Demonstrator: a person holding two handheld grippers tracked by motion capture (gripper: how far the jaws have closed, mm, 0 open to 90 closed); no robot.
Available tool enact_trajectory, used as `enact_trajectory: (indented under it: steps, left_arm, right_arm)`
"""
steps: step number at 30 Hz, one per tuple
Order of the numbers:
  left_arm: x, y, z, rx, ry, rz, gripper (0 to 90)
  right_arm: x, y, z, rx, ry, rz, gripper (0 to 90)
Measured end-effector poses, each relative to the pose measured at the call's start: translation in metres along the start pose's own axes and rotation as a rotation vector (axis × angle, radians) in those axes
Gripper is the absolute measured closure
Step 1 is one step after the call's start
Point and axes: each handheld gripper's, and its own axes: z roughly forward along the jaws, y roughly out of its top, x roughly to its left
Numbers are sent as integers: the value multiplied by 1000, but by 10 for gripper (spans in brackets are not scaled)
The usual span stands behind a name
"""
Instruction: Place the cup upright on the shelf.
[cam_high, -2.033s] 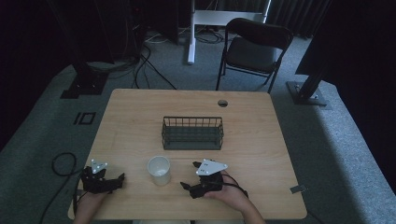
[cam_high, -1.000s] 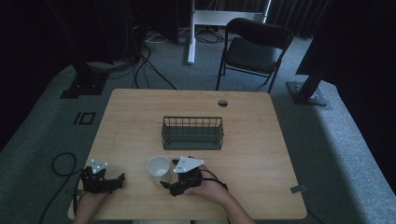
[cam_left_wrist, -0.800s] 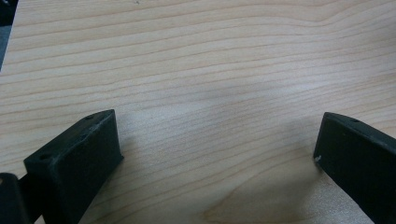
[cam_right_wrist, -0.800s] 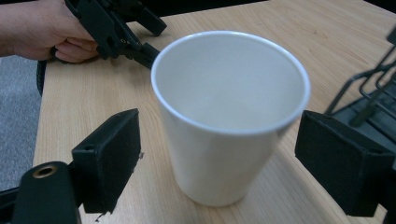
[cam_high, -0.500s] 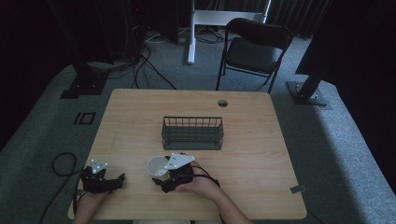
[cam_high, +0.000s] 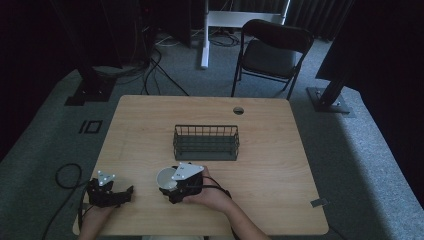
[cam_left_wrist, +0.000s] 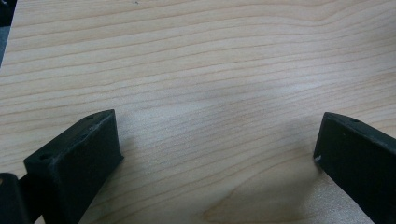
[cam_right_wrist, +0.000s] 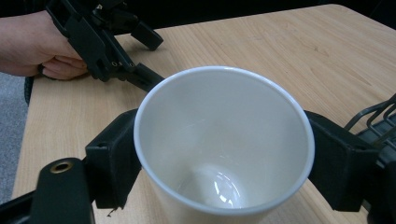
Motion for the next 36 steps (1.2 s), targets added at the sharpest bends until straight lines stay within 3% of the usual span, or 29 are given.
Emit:
enact_trajectory:
  steps: [10, 16, 24, 29, 36]
  left_arm:
    - [0, 0, 0, 0, 0, 0, 7]
    - [0, 0, 0, 0, 0, -1, 7]
    - [0, 0, 0, 0, 0, 0, 7]
    - [0, 0, 0, 0, 0, 0, 7]
    - [0, 0, 0, 1, -1, 0, 7]
  right_arm:
    - [-5, 14, -9, -14, 18, 12, 199]
    - [-10, 24, -13, -27, 1, 13, 199]
    - [-17, 40, -20, -73, -27, 15, 199]
    - [-22, 63, -30, -112, -43, -9, 199]
    - [-29, 84, -38, -175, -86, 1, 200]
